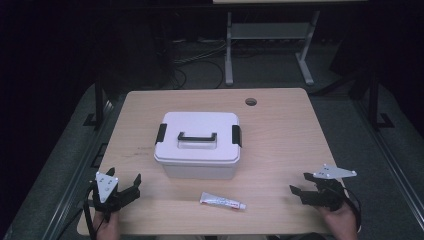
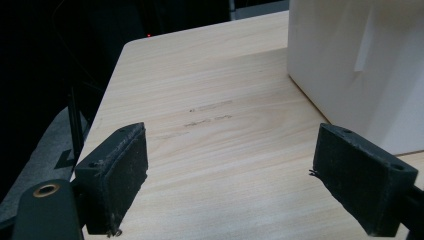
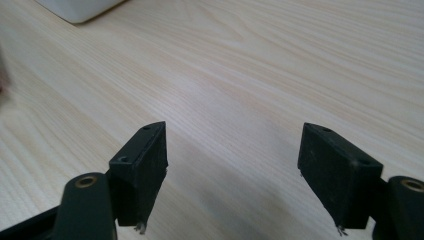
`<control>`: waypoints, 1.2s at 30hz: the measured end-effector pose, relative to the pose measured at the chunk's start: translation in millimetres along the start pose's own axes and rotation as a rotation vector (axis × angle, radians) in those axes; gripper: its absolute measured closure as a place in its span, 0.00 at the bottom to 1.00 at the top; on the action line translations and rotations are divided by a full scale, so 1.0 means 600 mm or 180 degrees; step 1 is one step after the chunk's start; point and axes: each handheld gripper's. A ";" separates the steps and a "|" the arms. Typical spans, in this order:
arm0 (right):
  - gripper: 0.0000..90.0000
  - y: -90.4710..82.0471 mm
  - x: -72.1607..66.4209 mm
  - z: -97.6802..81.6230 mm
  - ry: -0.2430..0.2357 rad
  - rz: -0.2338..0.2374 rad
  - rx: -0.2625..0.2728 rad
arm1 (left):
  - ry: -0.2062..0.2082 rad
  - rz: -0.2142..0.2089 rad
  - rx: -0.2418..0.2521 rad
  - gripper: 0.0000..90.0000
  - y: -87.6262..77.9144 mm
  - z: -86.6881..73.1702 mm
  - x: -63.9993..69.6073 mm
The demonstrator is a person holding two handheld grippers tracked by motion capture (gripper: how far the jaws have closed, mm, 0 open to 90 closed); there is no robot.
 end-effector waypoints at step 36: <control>0.23 0.001 0.033 0.131 -0.0808 0.0295 -0.0965 | -0.0079 0.0060 0.0046 0.15 -0.006 -0.003 -0.018</control>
Point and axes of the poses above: each handheld gripper's, and its own axes: y roughly forward along the jaws, z roughly out of its top, x roughly to its right, and after that the axes turned 2 degrees about x, right-handed
